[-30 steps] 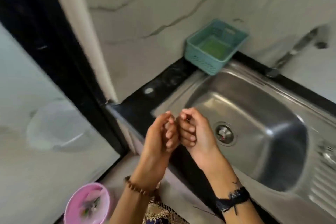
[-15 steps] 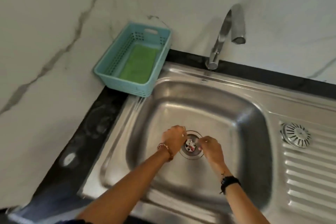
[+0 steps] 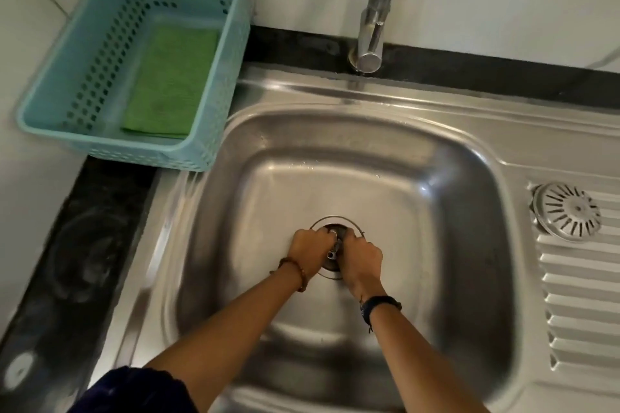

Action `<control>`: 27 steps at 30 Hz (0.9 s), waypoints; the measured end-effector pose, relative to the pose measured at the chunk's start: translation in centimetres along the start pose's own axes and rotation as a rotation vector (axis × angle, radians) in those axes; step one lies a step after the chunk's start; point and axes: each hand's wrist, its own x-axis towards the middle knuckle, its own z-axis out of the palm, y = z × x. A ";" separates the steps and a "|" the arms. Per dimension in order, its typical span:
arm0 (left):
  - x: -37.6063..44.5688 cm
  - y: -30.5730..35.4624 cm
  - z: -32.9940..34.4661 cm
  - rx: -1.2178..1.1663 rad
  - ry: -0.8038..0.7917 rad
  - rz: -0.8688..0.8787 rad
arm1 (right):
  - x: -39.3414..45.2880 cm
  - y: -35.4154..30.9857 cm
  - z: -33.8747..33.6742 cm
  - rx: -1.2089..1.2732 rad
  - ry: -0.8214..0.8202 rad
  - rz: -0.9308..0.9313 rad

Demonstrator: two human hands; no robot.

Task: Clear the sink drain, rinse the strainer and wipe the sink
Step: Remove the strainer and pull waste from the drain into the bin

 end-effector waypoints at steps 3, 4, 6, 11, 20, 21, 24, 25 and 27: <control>-1.0 0.3 -0.9 -0.082 0.046 -0.144 | -0.6 0.6 -0.8 0.080 0.005 0.045; -1.4 0.4 -1.4 -0.142 0.068 -0.208 | -0.9 1.0 -1.3 0.189 0.014 0.101; -2.8 0.5 -2.7 -0.319 0.118 -0.313 | -1.8 1.8 -3.0 0.476 0.030 0.218; -7.8 1.2 -6.2 -0.739 0.259 -0.433 | -5.4 1.5 -7.8 1.093 0.026 0.278; -27.0 4.4 -8.6 -1.610 0.852 -0.503 | -20.2 -7.7 -14.0 1.226 -0.356 -0.216; -29.7 4.7 -7.8 -1.639 0.946 -0.544 | -22.0 -9.1 -13.6 1.199 -0.420 -0.282; -36.8 5.2 -4.6 -1.712 1.153 -0.725 | -26.8 -13.2 -11.1 1.089 -0.594 -0.448; -39.1 5.2 -3.1 -1.729 1.221 -0.796 | -28.5 -14.7 -9.7 1.037 -0.658 -0.506; -43.7 5.5 0.3 -1.751 1.342 -0.963 | -32.0 -17.3 -6.3 0.892 -0.792 -0.617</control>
